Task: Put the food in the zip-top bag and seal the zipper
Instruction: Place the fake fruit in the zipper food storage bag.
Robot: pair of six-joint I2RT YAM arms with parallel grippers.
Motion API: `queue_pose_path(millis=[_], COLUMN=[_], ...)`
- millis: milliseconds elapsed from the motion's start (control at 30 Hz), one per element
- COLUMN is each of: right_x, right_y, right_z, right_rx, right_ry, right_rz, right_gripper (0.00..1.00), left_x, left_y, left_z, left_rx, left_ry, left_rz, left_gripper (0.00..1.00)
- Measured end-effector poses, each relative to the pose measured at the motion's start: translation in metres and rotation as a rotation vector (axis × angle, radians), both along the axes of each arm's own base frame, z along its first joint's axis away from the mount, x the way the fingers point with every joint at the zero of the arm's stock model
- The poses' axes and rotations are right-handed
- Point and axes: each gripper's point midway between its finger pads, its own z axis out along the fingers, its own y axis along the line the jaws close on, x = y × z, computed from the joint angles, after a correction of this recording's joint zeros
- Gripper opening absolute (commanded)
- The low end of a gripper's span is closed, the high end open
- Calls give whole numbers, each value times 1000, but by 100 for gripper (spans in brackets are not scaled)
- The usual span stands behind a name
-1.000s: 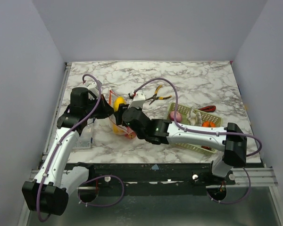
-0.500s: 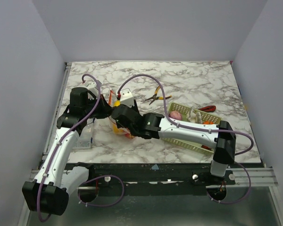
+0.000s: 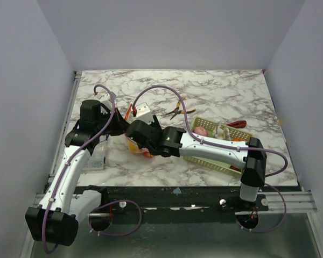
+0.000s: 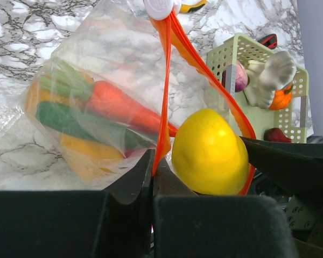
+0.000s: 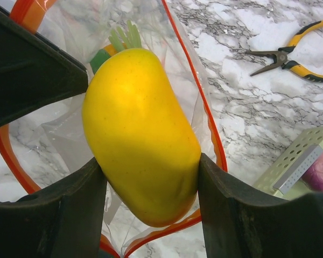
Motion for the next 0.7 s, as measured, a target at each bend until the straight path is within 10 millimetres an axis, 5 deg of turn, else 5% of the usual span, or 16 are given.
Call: queue_pose_path(millis=[700], right_x=[1], right_y=[1], right_z=[3], right_rx=[-42], right_ry=[9], right_rz=[1], right_gripper=[77], left_x=[-2], left_y=[-2], left_z=[0], left_rx=[-10], left_ry=[2], left_rz=[-10], left_gripper=[0])
